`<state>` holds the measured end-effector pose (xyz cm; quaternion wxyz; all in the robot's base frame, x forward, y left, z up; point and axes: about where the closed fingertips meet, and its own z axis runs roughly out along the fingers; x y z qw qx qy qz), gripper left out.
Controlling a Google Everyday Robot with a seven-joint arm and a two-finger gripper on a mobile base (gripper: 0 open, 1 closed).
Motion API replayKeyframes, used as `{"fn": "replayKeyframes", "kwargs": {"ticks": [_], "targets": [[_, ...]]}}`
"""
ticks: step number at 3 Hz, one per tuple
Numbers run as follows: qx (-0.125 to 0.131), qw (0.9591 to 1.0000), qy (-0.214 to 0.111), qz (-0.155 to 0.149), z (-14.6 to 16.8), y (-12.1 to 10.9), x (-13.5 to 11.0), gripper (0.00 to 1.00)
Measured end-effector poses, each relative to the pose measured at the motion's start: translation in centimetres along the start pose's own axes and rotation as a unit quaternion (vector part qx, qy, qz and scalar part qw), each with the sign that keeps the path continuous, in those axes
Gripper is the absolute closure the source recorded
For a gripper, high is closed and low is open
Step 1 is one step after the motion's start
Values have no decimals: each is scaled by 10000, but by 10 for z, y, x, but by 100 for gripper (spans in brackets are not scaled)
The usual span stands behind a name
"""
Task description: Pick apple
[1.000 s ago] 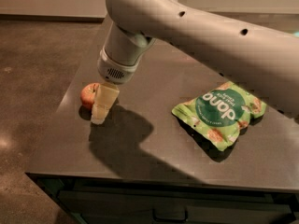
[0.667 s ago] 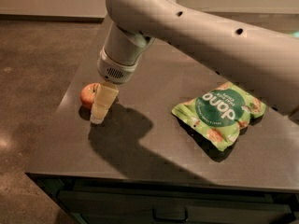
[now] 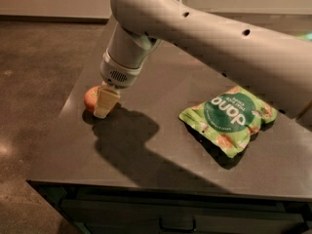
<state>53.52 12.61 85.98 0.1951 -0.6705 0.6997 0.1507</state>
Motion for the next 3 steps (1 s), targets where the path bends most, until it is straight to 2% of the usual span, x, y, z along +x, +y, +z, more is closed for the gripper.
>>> {"fn": "replayKeyframes", "kwargs": {"ticks": [1,2,3], "targets": [[-61,9999,-102,37,-3,1,-1,64],[-91,9995,-293,60,-18,0,-3,86],[-133,9988,-463,29,-44,-5,-3,100]]}}
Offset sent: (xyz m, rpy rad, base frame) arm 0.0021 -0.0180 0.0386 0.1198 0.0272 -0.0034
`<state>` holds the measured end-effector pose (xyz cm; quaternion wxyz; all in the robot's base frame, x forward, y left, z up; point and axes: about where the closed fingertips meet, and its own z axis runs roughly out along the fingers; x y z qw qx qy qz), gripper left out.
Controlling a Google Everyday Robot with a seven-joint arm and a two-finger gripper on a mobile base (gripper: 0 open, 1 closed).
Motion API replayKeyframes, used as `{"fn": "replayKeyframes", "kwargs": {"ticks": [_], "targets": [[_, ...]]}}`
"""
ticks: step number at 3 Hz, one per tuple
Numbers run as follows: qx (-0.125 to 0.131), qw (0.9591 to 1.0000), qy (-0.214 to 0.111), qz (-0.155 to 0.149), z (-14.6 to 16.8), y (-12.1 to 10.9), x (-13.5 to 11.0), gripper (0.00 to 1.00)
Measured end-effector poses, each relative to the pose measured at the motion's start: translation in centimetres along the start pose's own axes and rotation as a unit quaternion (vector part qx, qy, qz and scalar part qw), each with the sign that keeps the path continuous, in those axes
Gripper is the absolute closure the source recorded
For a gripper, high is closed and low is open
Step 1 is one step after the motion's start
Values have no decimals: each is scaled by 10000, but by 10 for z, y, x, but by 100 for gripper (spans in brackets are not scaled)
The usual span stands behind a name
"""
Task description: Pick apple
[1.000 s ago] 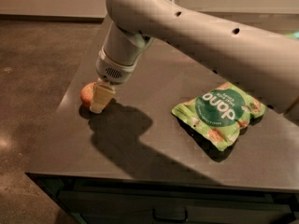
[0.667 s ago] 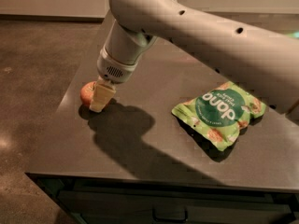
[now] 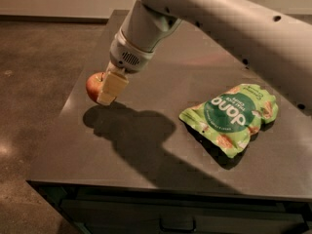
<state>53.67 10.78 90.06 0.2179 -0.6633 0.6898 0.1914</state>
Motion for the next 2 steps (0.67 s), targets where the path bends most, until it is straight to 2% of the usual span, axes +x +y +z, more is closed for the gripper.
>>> {"fn": "replayKeyframes", "kwargs": {"ticks": [1,2], "targets": [[-13,9998,-143,-121,-31,-2,-5,100],[-14,9986,-372,-364,-83,-8,-12,100]]}}
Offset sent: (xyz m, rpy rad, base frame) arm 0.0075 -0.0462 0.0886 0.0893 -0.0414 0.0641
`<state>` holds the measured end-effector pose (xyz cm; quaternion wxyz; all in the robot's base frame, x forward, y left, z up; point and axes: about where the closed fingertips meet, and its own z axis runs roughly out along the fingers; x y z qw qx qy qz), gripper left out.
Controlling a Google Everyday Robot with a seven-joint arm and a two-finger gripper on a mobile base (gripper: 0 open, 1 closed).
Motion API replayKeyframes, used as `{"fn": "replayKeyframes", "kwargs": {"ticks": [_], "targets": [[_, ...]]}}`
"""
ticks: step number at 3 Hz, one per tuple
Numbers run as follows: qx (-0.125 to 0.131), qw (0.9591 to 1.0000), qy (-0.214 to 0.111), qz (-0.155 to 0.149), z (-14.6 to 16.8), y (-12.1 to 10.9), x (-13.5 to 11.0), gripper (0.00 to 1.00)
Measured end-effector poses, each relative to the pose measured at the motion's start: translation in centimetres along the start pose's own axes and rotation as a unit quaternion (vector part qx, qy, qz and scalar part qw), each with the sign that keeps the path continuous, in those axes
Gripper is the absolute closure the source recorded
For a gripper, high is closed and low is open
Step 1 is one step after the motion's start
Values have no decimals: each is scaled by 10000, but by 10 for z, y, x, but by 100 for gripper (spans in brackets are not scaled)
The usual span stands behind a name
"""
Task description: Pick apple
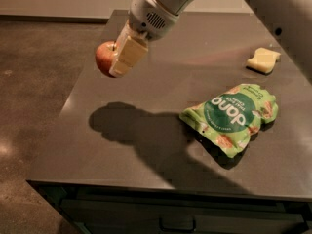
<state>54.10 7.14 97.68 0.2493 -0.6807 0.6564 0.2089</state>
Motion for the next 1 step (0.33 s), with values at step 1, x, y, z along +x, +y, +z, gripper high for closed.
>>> {"fn": "replayKeyframes", "kwargs": {"ticks": [1], "targets": [[0,10000,0,-1,0,0,0,100]]}}
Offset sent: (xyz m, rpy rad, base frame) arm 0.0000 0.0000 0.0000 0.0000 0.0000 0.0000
